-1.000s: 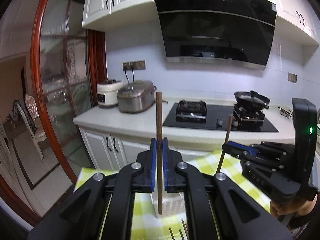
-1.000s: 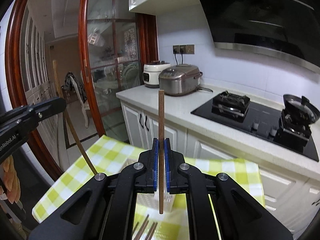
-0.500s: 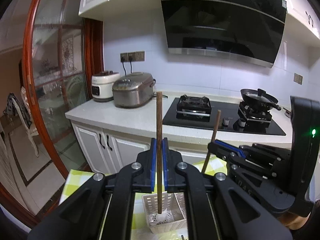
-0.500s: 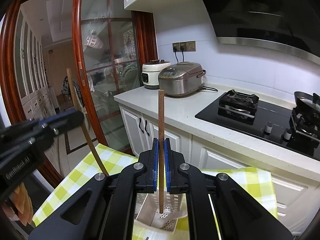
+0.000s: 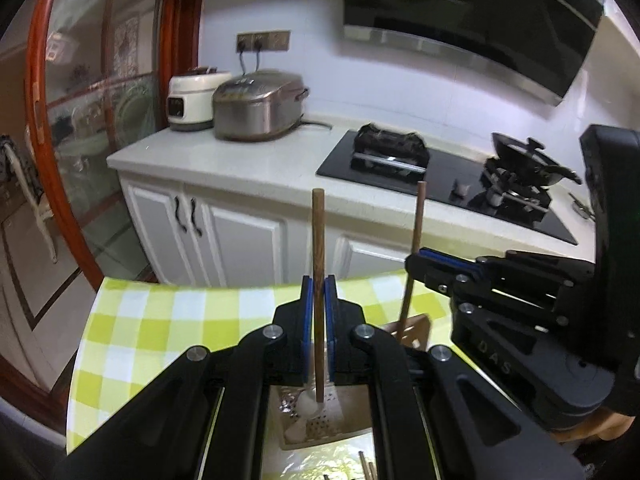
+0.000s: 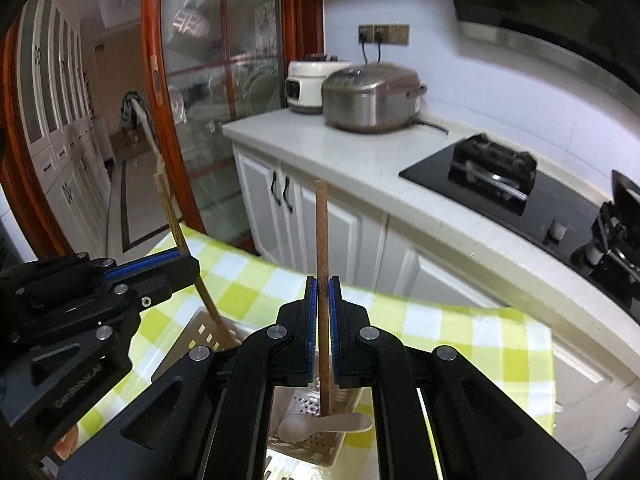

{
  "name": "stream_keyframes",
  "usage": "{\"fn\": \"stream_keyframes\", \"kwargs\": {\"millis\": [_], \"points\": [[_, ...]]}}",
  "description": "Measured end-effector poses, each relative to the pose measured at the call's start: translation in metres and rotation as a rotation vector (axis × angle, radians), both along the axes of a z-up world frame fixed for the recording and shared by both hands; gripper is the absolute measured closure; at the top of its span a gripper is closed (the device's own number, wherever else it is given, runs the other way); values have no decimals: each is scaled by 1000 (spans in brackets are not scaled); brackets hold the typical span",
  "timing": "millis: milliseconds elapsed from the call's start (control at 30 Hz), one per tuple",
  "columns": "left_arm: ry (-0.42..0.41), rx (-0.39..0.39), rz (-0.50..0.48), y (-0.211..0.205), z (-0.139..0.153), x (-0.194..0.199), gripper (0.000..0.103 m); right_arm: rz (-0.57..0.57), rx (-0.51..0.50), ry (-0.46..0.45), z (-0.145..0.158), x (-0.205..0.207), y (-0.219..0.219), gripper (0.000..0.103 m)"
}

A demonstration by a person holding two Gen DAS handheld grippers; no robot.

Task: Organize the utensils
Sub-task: 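Drop the chopstick into the caddy and open the left tool, then move both tools down toward the loose brown chopsticks on the cloth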

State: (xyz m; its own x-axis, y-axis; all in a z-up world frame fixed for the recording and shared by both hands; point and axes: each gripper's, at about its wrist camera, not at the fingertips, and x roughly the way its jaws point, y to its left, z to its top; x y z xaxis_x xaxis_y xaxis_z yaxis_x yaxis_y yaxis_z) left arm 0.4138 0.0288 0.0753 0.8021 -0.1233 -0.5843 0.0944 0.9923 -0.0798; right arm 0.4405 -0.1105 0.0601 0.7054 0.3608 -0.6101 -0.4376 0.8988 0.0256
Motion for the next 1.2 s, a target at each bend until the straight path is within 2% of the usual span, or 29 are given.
{"fn": "stream_keyframes", "kwargs": {"millis": [67, 133, 167, 200, 233, 267, 333, 367, 433, 500, 533, 600, 700, 800, 967, 1200], "points": [[6, -1, 39, 8, -3, 4, 96, 1, 5, 1, -4, 2, 3, 94], [2, -9, 61, 17, -5, 4, 88, -1, 8, 6, -6, 3, 4, 88], [-3, -11, 69, 20, -5, 2, 80, -3, 13, 5, -6, 2, 3, 85], [-10, -10, 79, 23, -4, -1, 73, -3, 18, 3, -6, 1, 3, 76], [-17, -8, 87, 26, -3, -4, 71, -6, 31, -4, -4, -1, 0, 64], [-21, -7, 93, 29, -3, -7, 70, -11, 42, -11, -3, -4, -2, 60], [-30, -6, 102, 35, -2, -16, 69, -19, 59, -17, 0, -9, -9, 60], [-35, -5, 106, 36, -1, -20, 65, -22, 63, -20, 1, -12, -11, 60], [-58, 1, 125, 40, 0, -34, 55, -31, 71, -24, 2, -19, -18, 60], [-86, 9, 141, 41, 3, -50, 39, -41, 80, -25, 1, -28, -27, 60], [-107, 16, 154, 42, 5, -61, 36, -44, 85, -25, 0, -33, -31, 60], [-131, 22, 171, 42, 6, -78, 22, -51, 98, -23, -3, -44, -40, 60], [-148, 16, 179, 44, 3, -105, 11, -66, 110, -17, -11, -61, -51, 60], [-147, 26, 177, 42, -6, -128, 6, -77, 119, -7, -23, -81, -61, 60], [-141, 60, 159, 35, -29, -161, 5, -91, 138, 17, -50, -117, -72, 60], [-105, -39, 198, 44, -66, -201, 5, -120, 180, 69, -90, -157, -86, 60]]}}
